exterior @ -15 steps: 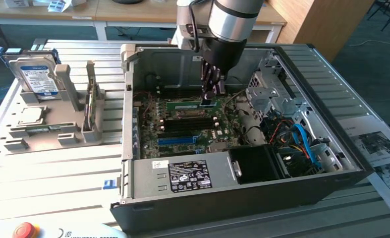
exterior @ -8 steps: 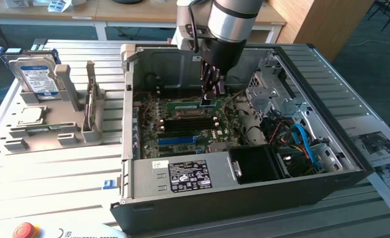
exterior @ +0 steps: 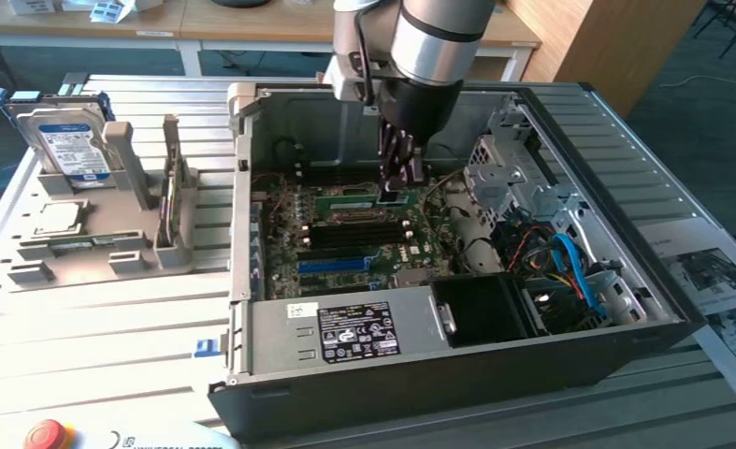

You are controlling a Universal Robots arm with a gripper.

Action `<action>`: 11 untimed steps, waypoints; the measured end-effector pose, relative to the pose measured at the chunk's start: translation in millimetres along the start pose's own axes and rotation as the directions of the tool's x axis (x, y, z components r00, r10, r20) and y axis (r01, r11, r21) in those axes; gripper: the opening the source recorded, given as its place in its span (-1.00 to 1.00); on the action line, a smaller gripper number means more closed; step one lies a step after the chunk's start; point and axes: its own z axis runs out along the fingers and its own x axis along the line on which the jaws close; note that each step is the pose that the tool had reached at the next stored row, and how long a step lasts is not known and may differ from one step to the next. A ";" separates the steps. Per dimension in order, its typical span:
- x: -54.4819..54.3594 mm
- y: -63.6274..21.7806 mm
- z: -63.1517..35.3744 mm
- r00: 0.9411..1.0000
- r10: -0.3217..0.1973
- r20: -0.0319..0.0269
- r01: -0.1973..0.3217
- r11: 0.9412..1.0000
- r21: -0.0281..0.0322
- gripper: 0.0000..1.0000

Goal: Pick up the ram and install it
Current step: 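Insert the ram into the slot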

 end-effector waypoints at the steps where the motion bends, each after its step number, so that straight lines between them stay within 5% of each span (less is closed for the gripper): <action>1: 0.0 -0.1 0.7 1.000 0.000 0.000 0.000 1.000 0.001 -0.76; 11: 0.2 -0.7 9.7 1.000 0.000 0.000 0.000 1.000 0.006 -0.76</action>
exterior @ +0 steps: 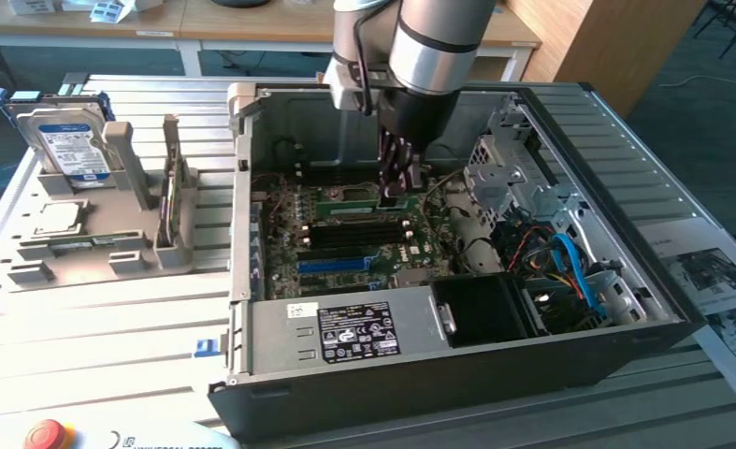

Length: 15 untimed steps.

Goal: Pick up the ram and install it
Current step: 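Insert the ram into the slot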

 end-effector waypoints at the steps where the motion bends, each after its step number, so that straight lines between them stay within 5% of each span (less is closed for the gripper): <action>1: 0.0 -0.1 1.1 1.000 0.000 0.000 0.000 1.000 0.000 -0.76; 15: 0.3 -1.2 16.9 1.000 0.000 0.000 0.000 1.000 0.005 -0.76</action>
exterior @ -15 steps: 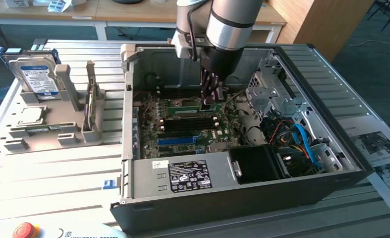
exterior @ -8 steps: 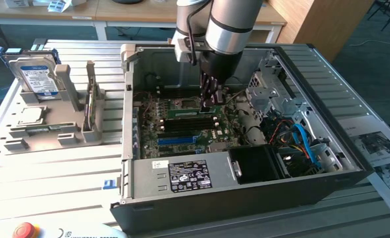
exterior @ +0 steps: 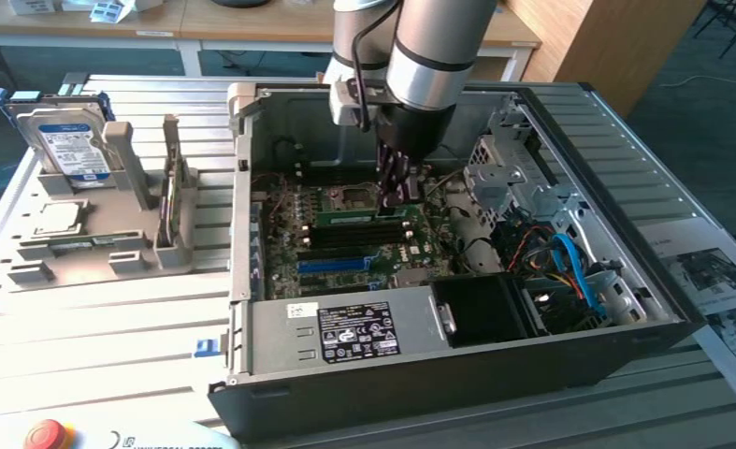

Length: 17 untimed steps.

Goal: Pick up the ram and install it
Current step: 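Insert the ram into the slot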

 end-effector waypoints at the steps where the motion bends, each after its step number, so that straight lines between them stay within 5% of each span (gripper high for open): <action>1: 0.0 0.0 1.1 1.000 0.000 0.000 0.000 1.000 0.000 -0.76; 17: 0.2 -0.7 12.2 1.000 0.000 0.000 0.000 1.000 0.001 -0.76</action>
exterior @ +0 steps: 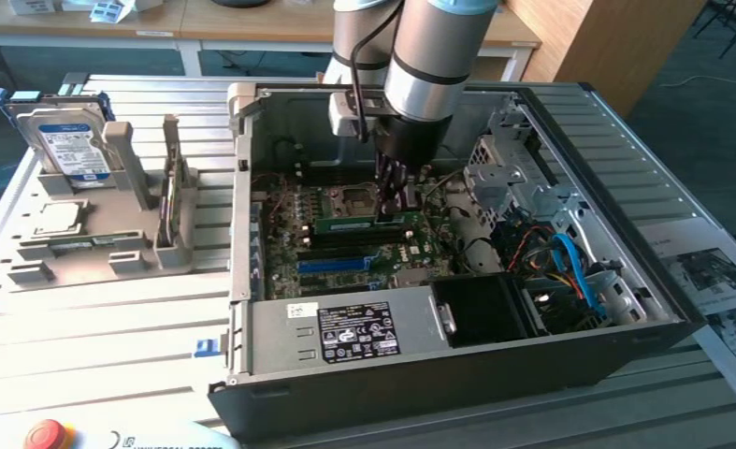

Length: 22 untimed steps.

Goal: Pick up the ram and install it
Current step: 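Insert the ram into the slot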

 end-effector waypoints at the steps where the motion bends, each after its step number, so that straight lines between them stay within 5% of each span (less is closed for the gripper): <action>1: 0.0 0.0 0.0 1.000 0.000 0.000 0.000 1.000 0.000 -0.76; 22: -0.5 1.0 3.6 1.000 0.018 0.001 -0.018 1.000 0.001 -0.76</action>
